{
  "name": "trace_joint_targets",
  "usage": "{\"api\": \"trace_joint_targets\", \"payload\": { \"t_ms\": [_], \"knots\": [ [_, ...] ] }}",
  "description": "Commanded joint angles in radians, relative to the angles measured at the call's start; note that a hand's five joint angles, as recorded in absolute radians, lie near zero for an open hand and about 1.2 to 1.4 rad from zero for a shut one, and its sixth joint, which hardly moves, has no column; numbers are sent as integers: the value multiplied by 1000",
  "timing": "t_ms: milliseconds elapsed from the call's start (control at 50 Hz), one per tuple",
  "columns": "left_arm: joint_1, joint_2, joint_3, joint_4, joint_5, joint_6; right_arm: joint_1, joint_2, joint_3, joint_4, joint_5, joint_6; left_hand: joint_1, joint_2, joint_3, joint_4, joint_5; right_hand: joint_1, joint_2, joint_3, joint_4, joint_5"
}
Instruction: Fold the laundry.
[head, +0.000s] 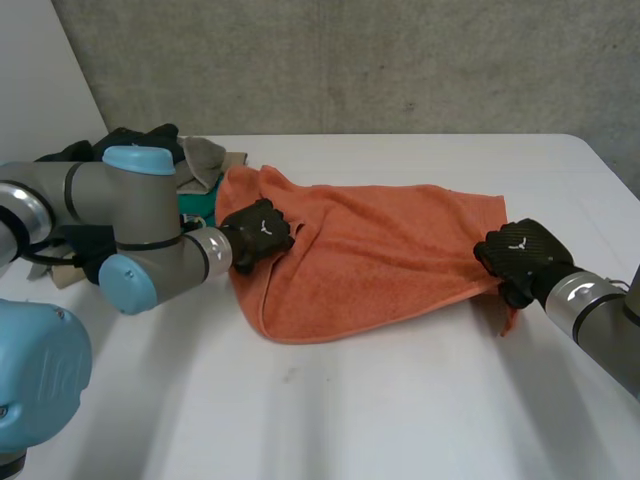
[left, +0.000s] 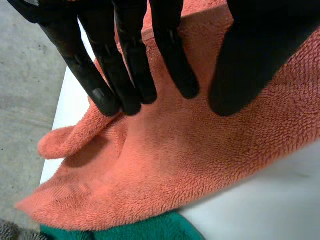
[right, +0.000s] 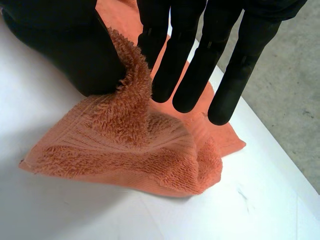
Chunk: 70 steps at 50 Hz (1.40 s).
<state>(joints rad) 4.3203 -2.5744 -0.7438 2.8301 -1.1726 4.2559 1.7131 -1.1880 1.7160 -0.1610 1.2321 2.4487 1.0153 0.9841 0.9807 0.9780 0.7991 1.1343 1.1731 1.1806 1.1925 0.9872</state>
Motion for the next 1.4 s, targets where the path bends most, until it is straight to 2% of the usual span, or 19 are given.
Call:
{"api": "trace_joint_targets", "payload": {
  "t_ms": [20,120,160,200,240,260,280,320,360,460,500,640,840,1020,1080,1160,1240,1300,1400],
  "knots": [
    [-2,34,-11,15,-71,-24,-17,-13,-22,40,1,21,381,412,416,418,423,262,223,216,204,235],
    [2,147,-115,32,-232,-163,-29,-34,-65,157,-11,21,381,412,416,418,423,262,223,216,204,235],
    [2,186,-166,34,-263,-200,-33,-41,-78,208,-23,16,381,412,416,418,423,262,223,216,204,235],
    [-1,241,-236,46,-254,-238,-36,-41,-94,286,-55,-2,381,412,416,418,423,262,223,216,204,235],
    [-5,273,-276,77,-195,-260,-35,-35,-102,322,-71,-17,381,412,416,418,423,262,223,216,204,235],
    [-16,296,-311,115,-115,-271,-32,-28,-107,349,-86,-34,-206,-175,-171,-169,-164,262,223,216,204,235],
    [-20,302,-324,132,-81,-275,-30,-24,-108,359,-91,-43,-389,-358,-354,-352,-347,262,223,216,204,235],
    [-33,306,-336,164,-18,-280,-27,-16,-116,360,-92,-56,-508,-477,-473,-471,-466,262,223,216,204,235],
    [-50,290,-325,187,24,-272,-21,-1,-127,356,-88,-60,-540,-509,-506,-503,-499,262,223,216,204,235],
    [-39,206,-233,138,-25,-203,-21,7,-127,351,-79,-47,-629,-597,-594,-591,-587,262,223,216,204,235],
    [-27,162,-197,73,-45,-145,-24,8,-122,342,-79,-40,-661,-629,-626,-623,-619,262,223,216,204,235],
    [2,80,-117,-47,-32,21,-38,8,-113,313,-80,-33,-638,-606,-603,-600,-596,262,223,216,204,235],
    [-1,57,-88,-44,-22,-19,-41,8,-115,307,-80,-31,-561,-530,-527,-524,-519,262,223,216,204,235],
    [-13,45,-97,-23,-10,9,-46,11,-113,305,-80,-31,-681,-650,-647,-644,-640,262,223,216,204,235],
    [-19,43,-92,-14,1,6,-47,15,-113,305,-79,-33,-617,-586,-583,-580,-576,262,223,216,204,235],
    [-22,25,-68,-3,-18,21,-50,15,-113,307,-80,-31,-403,-372,-368,-366,-361,262,223,216,204,235],
    [-17,-7,-32,-11,-81,54,-52,15,-111,307,-80,-31,-253,-222,-219,-216,-212,262,223,216,204,235],
    [-16,-13,-17,-15,-140,79,-56,15,-111,307,-82,-31,370,401,405,408,412,262,223,216,204,235],
    [-30,48,-25,21,-229,26,-67,4,-115,310,-79,-31,381,412,416,418,423,262,223,216,204,235]
  ]
}}
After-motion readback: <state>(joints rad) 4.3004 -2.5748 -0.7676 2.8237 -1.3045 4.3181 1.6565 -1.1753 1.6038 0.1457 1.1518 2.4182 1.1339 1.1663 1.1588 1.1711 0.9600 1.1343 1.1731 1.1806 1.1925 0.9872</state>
